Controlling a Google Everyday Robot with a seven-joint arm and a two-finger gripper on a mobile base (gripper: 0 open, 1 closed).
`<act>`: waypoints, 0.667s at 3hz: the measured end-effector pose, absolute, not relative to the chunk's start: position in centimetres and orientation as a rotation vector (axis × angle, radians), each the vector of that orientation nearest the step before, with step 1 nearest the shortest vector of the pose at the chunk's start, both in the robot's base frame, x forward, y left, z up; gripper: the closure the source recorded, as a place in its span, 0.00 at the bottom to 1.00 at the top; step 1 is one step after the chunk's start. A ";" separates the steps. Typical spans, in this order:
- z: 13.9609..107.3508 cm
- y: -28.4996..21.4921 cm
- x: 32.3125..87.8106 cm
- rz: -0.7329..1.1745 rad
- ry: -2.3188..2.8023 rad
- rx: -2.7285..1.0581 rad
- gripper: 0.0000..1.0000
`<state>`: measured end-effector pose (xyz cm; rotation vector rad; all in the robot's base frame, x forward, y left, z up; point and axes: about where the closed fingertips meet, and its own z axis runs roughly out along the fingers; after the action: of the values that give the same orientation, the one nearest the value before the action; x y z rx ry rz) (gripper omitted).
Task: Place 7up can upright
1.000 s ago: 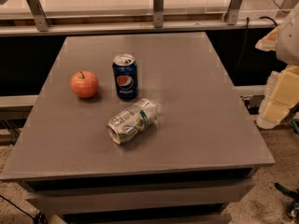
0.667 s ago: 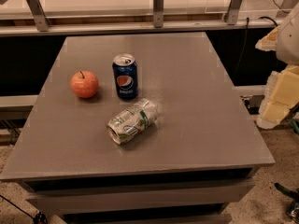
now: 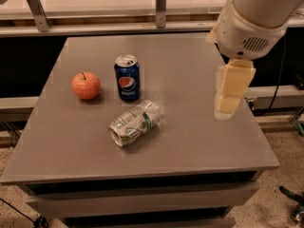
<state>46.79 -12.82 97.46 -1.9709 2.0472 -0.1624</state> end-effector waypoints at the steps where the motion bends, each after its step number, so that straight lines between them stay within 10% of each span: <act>1: 96.6 -8.0 47.6 -0.179 1.932 -2.101 0.00; 2: 96.7 -7.6 47.6 -0.180 1.922 -2.107 0.00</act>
Offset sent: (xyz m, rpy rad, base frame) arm 0.0072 0.0431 -0.0073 -0.0311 -0.0048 0.1048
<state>47.63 -7.63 96.71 -2.1068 1.9217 -0.1797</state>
